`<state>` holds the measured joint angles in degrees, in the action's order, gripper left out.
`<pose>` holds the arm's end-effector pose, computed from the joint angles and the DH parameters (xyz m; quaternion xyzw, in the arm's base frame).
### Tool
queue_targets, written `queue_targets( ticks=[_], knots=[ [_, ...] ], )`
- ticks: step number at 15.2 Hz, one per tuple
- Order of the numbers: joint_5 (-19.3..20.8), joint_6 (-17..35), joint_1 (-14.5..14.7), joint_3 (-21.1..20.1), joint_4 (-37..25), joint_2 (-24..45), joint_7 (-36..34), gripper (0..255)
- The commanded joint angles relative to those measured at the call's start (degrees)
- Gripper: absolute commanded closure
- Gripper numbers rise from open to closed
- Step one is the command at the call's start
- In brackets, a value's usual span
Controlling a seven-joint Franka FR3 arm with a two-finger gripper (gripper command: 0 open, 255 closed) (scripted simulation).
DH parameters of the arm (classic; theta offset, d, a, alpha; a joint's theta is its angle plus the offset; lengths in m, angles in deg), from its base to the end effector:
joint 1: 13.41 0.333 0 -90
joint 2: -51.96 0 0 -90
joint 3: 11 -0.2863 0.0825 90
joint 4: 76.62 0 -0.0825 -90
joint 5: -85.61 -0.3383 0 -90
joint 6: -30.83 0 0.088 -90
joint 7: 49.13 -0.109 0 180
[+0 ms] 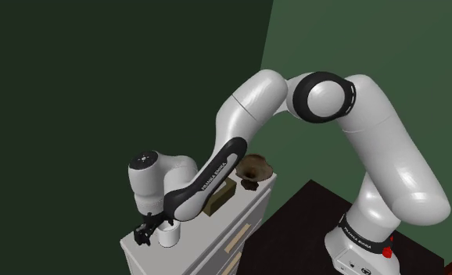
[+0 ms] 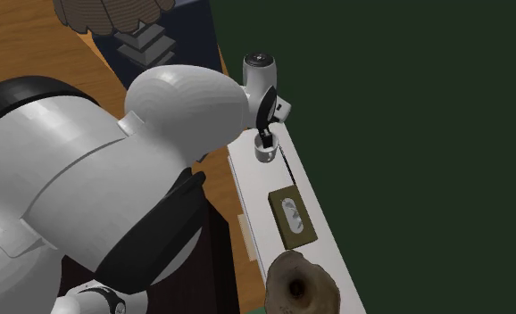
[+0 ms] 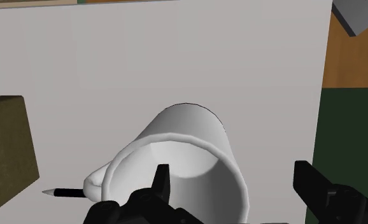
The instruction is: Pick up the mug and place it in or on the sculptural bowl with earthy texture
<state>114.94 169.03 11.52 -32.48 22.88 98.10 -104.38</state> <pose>0.4309 0.4256 0.1477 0.9969 0.0706 0.0092 0.0338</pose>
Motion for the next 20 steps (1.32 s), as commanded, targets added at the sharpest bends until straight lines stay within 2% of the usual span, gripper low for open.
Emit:
queue_targets(
  ticks=[1,6,7,16,20],
  knots=[
    [0.11,0.17,0.12,0.10,-0.12,0.26,-0.10,0],
    [0.10,0.16,0.11,0.10,-0.12,0.26,-0.10,0],
    [0.10,0.16,0.11,0.10,-0.12,0.26,-0.10,255],
    [0.11,0.17,0.12,0.10,-0.12,0.26,-0.10,255],
    [-0.86,-1.41,-0.62,-0.89,0.75,-2.18,0.53,255]
  ],
)
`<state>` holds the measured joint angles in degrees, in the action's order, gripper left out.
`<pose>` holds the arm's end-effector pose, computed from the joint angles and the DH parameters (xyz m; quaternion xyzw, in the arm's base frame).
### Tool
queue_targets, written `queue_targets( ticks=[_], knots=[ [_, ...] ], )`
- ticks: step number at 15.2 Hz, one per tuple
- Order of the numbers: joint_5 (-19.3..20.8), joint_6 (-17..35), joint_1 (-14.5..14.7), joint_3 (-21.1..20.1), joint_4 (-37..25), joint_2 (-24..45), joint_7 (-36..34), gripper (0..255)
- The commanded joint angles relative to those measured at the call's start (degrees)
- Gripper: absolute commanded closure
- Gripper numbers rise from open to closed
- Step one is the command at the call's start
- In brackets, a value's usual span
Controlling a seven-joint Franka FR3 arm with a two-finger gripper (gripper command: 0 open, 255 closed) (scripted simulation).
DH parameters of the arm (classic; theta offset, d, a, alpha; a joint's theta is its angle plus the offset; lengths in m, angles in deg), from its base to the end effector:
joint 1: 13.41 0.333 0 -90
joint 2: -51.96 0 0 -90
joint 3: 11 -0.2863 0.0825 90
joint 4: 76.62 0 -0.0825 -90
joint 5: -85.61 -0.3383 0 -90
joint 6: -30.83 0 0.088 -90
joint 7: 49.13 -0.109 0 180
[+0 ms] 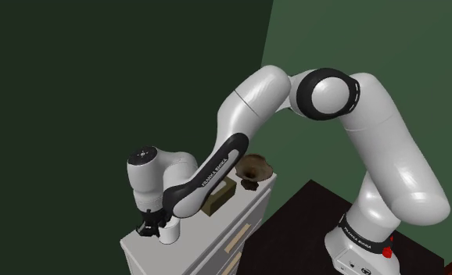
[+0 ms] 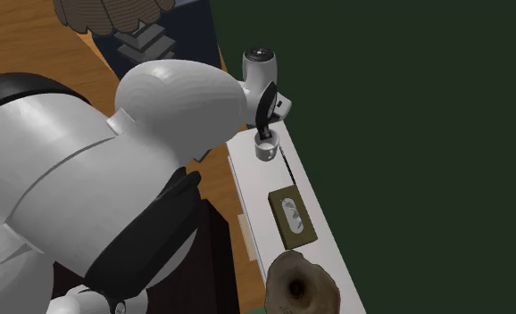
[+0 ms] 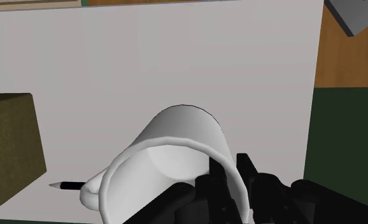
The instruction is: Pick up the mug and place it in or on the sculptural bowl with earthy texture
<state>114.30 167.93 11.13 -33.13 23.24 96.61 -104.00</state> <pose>0.4310 0.4265 0.1605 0.9969 0.0706 0.0094 0.0335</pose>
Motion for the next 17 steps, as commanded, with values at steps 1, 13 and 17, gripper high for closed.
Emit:
queue_targets(
  ticks=[1,13,17],
  knots=[
    [-0.47,-0.71,-0.40,-0.49,0.56,-1.28,0.30,255],
    [-3.74,-6.04,-2.43,-3.35,1.77,-8.01,2.48,255],
    [-4.89,-7.99,-3.04,-4.23,1.76,-10.06,3.25,255]
  ],
)
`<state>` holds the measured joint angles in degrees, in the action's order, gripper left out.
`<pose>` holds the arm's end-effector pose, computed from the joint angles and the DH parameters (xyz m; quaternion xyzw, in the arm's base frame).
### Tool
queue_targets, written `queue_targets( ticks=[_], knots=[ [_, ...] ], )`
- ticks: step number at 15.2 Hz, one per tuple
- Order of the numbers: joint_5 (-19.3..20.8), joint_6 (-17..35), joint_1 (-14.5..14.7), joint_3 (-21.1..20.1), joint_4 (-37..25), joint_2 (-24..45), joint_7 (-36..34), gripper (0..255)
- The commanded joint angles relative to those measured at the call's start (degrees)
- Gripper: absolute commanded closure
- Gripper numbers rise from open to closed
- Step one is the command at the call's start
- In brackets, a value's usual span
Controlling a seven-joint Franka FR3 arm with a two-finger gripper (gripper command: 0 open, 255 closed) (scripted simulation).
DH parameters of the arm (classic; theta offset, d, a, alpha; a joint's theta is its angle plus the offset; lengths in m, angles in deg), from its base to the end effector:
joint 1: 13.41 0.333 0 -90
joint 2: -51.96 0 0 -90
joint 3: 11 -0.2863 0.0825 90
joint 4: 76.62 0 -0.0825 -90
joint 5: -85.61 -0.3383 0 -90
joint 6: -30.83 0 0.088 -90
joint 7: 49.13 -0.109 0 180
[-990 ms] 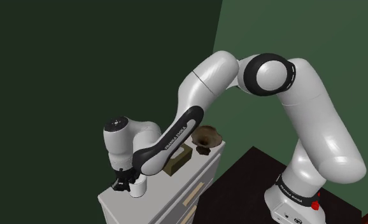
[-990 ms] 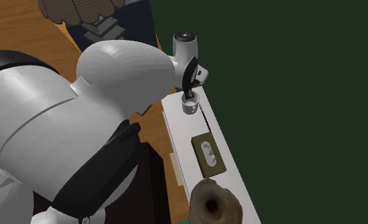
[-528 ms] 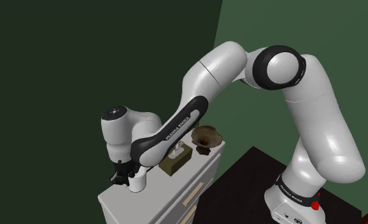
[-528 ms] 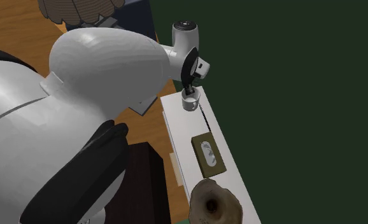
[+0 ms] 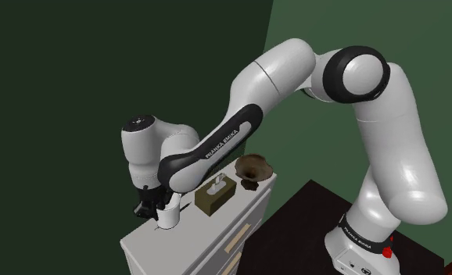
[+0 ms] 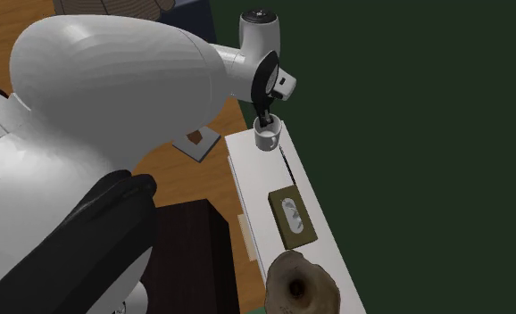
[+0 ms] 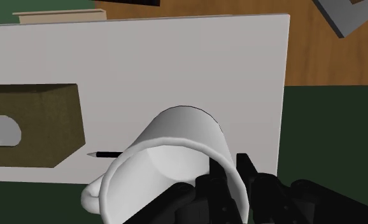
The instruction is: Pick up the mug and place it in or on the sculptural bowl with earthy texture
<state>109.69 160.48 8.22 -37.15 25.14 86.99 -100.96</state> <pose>0.4300 0.4250 0.2426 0.9969 0.0706 0.0094 0.0337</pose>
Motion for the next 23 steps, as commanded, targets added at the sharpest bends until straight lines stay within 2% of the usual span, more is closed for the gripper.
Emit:
queue_targets(
  ticks=[1,21,23],
  knots=[
    [-0.57,-1.04,-0.27,-0.42,-0.17,-0.94,0.41,255],
    [-5.94,-12.02,-2.34,-3.71,-3.66,-9.35,4.19,255],
    [-7.35,-10.12,-5.10,-3.94,1.21,-12.89,6.37,255]
  ],
)
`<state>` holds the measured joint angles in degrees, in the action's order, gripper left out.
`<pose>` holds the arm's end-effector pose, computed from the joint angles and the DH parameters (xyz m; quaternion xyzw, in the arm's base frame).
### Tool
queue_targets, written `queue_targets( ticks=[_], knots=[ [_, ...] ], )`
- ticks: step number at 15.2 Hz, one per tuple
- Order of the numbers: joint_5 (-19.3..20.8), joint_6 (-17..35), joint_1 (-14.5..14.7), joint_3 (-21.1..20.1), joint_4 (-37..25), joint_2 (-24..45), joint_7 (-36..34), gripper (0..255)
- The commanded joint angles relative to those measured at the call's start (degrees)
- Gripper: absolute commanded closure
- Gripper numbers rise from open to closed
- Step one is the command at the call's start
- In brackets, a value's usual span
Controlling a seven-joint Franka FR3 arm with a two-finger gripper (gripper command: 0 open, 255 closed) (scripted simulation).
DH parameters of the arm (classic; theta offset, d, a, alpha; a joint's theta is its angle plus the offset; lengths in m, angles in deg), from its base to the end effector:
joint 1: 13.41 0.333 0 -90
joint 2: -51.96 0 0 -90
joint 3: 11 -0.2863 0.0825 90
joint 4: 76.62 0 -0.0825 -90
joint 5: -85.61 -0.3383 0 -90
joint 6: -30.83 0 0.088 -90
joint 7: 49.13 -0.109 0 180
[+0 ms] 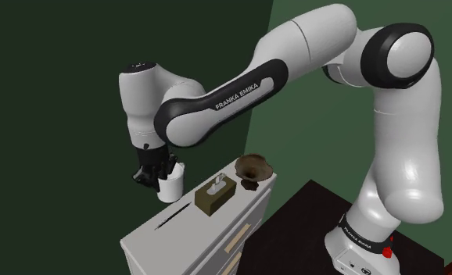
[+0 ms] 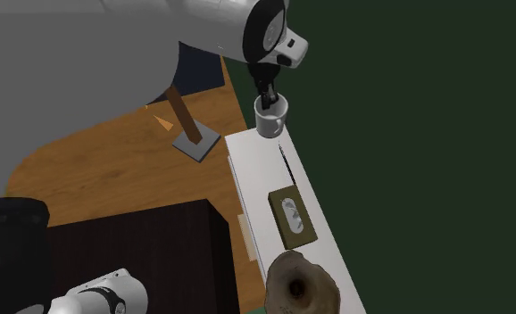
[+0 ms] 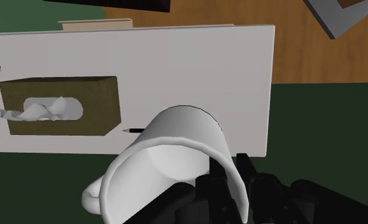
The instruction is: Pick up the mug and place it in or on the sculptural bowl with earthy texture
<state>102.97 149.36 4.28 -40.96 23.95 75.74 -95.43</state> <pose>0.4308 0.4100 0.3499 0.9969 0.0707 0.0093 0.0335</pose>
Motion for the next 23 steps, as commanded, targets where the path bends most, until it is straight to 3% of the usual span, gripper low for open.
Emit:
queue_targets(
  ticks=[1,10,23],
  knots=[
    [-1.37,1.88,-2.49,-0.21,4.68,-3.38,2.03,255],
    [-8.84,7.86,-12.37,1.34,21.64,-17.57,15.44,255],
    [-15.52,11.30,-21.27,10.49,36.31,-31.53,37.51,255]
  ],
)
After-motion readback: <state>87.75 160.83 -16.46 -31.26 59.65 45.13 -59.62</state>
